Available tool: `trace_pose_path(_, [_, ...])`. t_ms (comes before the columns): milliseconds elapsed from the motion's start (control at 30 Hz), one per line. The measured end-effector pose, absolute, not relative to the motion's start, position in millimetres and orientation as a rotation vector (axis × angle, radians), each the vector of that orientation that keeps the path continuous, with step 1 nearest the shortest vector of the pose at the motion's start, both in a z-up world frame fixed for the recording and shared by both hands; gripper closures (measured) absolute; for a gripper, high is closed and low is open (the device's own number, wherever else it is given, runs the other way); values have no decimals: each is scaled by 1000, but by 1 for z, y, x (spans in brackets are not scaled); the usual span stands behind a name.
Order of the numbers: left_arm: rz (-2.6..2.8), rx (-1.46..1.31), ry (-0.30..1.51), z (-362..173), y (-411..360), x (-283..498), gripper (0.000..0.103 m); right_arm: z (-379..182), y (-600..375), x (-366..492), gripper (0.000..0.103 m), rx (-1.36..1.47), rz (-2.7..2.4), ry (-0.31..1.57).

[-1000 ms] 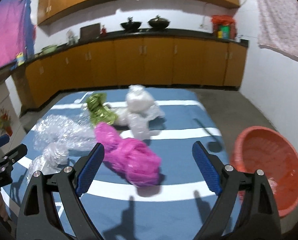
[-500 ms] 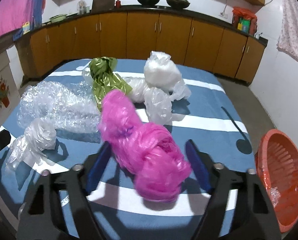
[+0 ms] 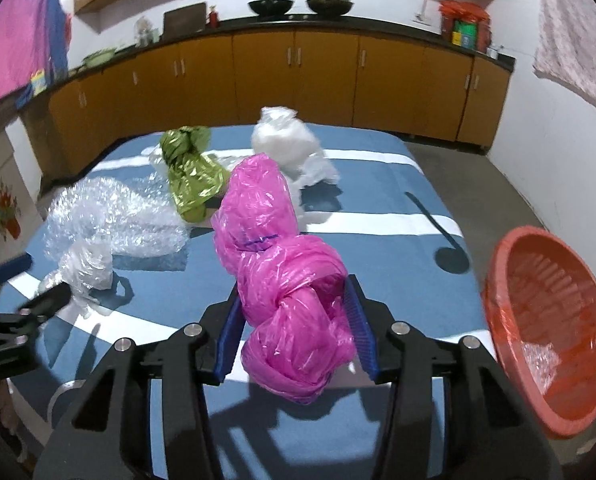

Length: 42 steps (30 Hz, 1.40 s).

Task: Collect trash
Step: 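Grasp a clear plastic bag with the left tool while the right tool holds the pink bag, then carry both bags over the orange basket and open both tools to drop them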

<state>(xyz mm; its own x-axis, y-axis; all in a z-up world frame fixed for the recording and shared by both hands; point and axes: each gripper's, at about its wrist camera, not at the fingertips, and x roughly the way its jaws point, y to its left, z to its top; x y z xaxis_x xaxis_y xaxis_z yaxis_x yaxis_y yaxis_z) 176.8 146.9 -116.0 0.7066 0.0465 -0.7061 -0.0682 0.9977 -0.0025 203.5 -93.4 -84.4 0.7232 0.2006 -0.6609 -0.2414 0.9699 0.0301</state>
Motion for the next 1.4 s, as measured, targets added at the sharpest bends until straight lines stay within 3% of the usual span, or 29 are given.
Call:
trace_pose_path(167, [42, -77, 864, -130, 146, 192, 33, -80, -110, 198, 54, -23, 214, 718])
trace_pose_path(400, [0, -85, 889, -133, 132, 201, 46, -76, -128, 193, 54, 9, 189, 707])
trace_pose_path(667, [-24, -85, 901, -132, 122, 204, 82, -76, -136, 186, 54, 22, 173, 704])
trace_pose_path(1400, [-147, -102, 730, -59, 77, 188, 86, -44, -176, 160, 54, 80, 112, 608])
